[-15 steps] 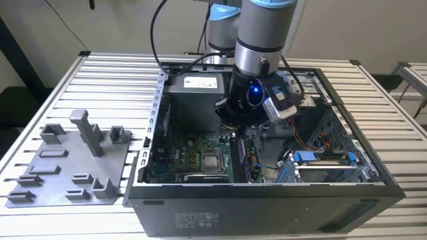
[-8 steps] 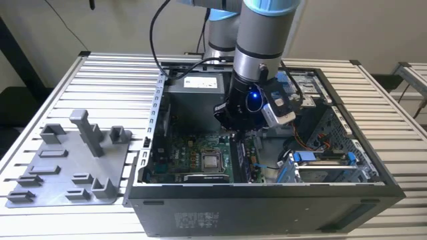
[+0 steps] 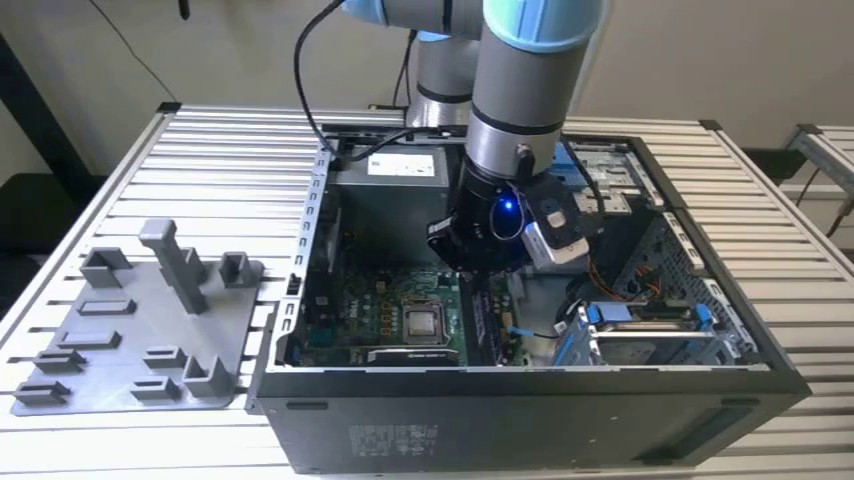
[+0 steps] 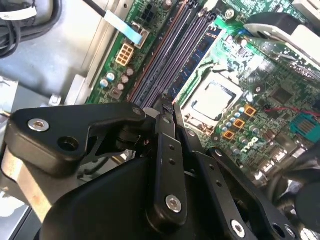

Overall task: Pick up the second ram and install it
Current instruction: 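Insert the second ram into the second slot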

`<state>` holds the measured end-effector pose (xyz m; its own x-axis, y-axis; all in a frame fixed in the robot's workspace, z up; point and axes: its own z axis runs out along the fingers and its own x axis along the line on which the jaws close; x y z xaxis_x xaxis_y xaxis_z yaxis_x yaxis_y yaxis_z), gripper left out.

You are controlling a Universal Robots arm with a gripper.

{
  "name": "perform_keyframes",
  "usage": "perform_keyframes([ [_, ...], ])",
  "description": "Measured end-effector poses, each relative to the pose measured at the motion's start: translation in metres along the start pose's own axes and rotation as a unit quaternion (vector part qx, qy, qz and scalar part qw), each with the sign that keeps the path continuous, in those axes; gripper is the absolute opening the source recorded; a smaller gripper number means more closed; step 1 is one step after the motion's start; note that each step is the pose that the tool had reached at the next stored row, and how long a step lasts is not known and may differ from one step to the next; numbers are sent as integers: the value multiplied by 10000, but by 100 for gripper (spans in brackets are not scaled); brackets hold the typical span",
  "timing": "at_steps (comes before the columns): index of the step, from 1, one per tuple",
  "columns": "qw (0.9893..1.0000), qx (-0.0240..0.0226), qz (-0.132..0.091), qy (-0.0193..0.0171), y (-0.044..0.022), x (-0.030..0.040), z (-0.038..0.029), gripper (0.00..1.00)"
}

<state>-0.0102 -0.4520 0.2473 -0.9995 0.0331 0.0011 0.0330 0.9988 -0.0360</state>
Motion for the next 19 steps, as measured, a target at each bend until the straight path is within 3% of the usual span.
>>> perform_keyframes([
  [8, 9999, -1, 130, 9, 4, 1, 112, 14],
  [14, 9999, 0, 130, 11, 3, 1, 113, 14],
  [19, 9999, 0, 130, 11, -39, 3, 124, 14],
])
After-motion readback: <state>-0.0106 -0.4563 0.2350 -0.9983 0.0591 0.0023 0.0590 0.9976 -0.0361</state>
